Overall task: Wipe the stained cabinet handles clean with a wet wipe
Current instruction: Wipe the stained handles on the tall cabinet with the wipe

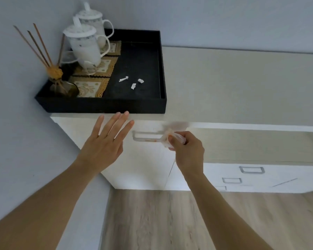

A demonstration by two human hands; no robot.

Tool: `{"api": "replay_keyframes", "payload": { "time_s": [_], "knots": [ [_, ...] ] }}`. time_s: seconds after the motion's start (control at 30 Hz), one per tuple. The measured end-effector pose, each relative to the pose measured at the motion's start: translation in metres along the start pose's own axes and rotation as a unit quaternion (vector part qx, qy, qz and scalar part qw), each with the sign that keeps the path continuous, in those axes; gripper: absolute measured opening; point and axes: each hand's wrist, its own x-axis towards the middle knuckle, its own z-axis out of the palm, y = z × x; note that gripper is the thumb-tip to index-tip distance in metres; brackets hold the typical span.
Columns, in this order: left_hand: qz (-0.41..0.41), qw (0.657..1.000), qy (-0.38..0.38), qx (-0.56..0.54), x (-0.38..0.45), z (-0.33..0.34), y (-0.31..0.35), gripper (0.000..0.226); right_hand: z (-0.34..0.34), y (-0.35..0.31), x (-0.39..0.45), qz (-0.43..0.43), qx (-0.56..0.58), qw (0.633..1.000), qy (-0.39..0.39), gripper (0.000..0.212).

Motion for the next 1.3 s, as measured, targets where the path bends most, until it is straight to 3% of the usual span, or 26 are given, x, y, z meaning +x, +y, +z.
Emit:
{"api": "replay_keyframes", "payload": {
  "time_s": [0.2,0.37,0.63,0.77,0.97,1.03,1.17,1.3],
  "knots": [
    [0.056,0.996,0.075,-0.004,-0.007,0.044,-0.014,0.063,0.033,0.019,-0.005,-0.029,-0.014,0.995,0.098,0.015],
    [0.063,0.990,0.127,0.014,-0.005,0.071,-0.016,0.065,0.056,0.029,-0.022,-0.137,-0.069,0.974,0.165,0.024],
    [0.070,0.977,0.201,0.002,0.002,0.091,-0.018,0.064,0.065,0.038,-0.019,-0.031,0.128,0.970,0.203,0.015],
    [0.089,0.970,0.224,0.017,0.004,0.094,-0.027,0.064,0.059,0.048,-0.021,-0.049,0.114,0.960,0.251,0.018],
    [0.088,0.958,0.266,0.067,0.010,0.106,-0.026,0.069,0.065,0.052,-0.017,-0.054,0.113,0.966,0.225,0.011],
    [0.086,0.952,0.282,0.084,0.012,0.111,-0.024,0.071,0.069,0.052,-0.012,-0.066,0.118,0.962,0.237,0.018],
    [0.083,0.942,0.305,0.110,0.015,0.118,-0.026,0.075,0.079,0.056,-0.010,-0.077,0.173,0.936,0.298,0.024],
    [0.080,0.938,0.315,0.123,0.016,0.121,-0.025,0.078,0.093,0.058,-0.004,-0.094,0.202,0.904,0.366,0.007]
  ]
}}
